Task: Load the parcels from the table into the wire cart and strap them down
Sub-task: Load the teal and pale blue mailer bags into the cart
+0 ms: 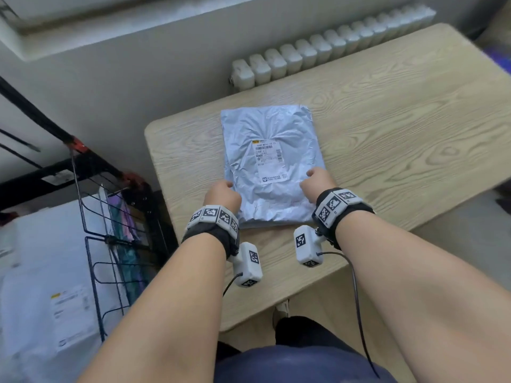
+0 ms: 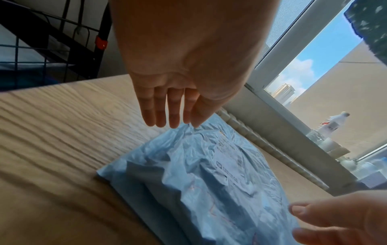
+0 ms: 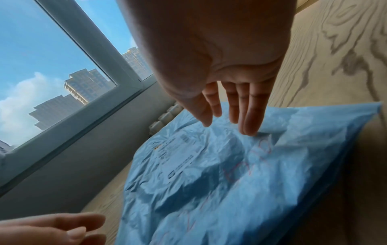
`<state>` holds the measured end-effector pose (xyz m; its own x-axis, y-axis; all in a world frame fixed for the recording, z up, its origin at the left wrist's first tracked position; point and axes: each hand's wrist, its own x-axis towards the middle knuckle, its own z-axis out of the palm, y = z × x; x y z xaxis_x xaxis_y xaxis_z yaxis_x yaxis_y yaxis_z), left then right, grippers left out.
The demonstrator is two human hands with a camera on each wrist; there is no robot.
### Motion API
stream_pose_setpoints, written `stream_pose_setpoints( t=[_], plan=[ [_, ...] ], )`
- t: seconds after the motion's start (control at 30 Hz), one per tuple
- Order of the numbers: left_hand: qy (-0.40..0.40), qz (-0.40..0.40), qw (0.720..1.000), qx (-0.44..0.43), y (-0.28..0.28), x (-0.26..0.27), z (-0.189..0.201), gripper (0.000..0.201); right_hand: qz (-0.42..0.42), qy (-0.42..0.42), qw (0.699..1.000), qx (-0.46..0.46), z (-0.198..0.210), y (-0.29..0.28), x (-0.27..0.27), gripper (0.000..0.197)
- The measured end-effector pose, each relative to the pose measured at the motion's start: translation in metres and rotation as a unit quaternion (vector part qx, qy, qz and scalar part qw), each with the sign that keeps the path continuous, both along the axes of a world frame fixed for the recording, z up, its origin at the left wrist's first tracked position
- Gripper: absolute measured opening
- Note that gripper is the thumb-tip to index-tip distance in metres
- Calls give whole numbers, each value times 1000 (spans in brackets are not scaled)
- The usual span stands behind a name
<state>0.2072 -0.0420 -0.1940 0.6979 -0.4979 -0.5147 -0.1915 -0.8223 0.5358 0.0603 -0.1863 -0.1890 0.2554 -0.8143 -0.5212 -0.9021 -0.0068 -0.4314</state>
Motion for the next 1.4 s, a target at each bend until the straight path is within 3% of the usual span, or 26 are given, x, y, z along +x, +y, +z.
stream_pose_setpoints(
  t=[0.17, 0.33, 0.6, 0.7, 0.8, 0.93, 1.03, 1.23, 1.4],
  plan=[
    [20, 11, 998, 56, -26, -10, -13, 33, -30, 17, 999, 18, -11, -35, -9, 41],
    [28, 60, 996, 65, -39, -9, -20, 44, -47, 20, 998, 43, -23, -54, -9, 35],
    [30, 65, 997, 27, -48, -10, -16, 15, -23, 21, 999, 19, -19, -67, -10, 26],
    [11, 58, 998, 6, -45, -11, -8, 14, -4, 3, 1000, 1, -10, -64, -11, 11],
    [-8, 75, 996, -36, -32, -7, 3, 15, -1, -29, 999, -32, -2, -54, -5, 13],
    [-54, 94, 991, -80, 0, 5, 19, 19, 19, -72, 996, -55, 15, -25, 16, 9],
    [-88, 128, 983, -98, 38, 20, 29, 20, 35, -105, 992, -54, 26, 6, 38, 33],
    [-156, 189, 966, -87, 143, 58, 39, 17, 82, -150, 985, -30, 43, 101, 94, 42],
    [-160, 213, 962, -64, 240, 88, 42, 23, 100, -171, 980, -13, 44, 194, 134, 16]
  ],
)
